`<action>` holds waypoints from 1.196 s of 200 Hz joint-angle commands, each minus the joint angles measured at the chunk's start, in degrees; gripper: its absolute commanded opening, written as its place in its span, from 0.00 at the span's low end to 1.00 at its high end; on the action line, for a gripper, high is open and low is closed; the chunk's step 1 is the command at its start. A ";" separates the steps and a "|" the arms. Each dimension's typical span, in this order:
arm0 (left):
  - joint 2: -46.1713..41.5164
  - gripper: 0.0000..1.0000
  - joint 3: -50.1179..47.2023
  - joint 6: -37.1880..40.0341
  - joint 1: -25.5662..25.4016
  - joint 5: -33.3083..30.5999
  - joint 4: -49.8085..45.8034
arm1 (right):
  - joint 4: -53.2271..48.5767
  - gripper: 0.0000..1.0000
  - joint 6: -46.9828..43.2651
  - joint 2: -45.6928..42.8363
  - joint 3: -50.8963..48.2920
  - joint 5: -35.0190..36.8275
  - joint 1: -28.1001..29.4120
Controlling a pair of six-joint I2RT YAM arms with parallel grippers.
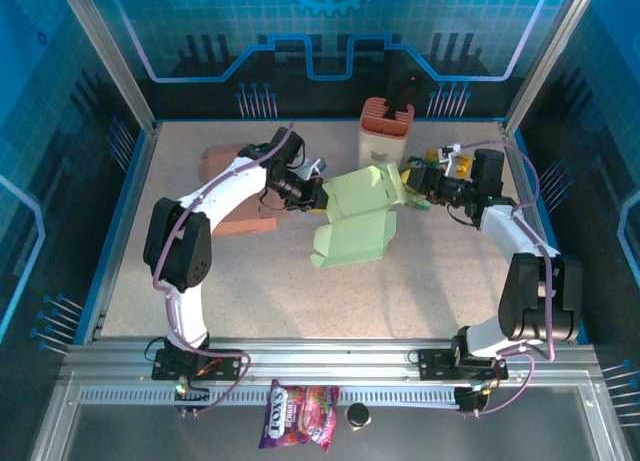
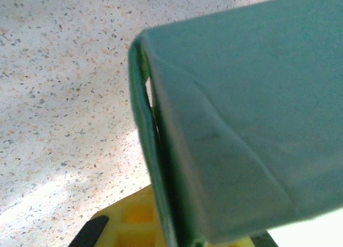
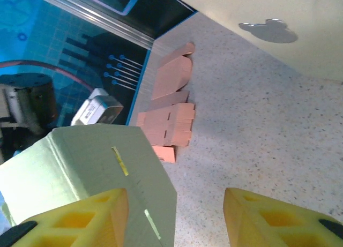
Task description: Fold the paper box
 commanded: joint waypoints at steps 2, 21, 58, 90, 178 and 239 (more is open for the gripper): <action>1.33 0.00 2.47 3.57 0.02 4.41 -3.12 | 6.20 0.51 2.63 -2.05 -1.41 -4.22 -0.15; 1.71 0.00 2.97 3.76 0.11 4.24 -3.67 | 7.63 0.51 3.31 -2.84 -1.69 -4.20 -0.14; 2.12 0.00 3.61 3.67 0.26 3.95 -4.13 | 9.95 0.51 4.96 -5.13 -4.31 -3.43 -0.21; 2.37 0.00 3.88 3.62 0.40 4.19 -4.54 | 12.42 0.52 5.73 -5.36 -5.32 -4.10 -0.07; 2.60 0.00 4.17 3.60 0.80 4.29 -6.43 | 14.55 0.56 6.73 -8.95 -7.51 -4.23 0.38; 2.27 0.00 3.88 4.11 0.88 5.11 -6.79 | 6.27 0.58 -0.27 -7.77 -5.53 -4.40 1.25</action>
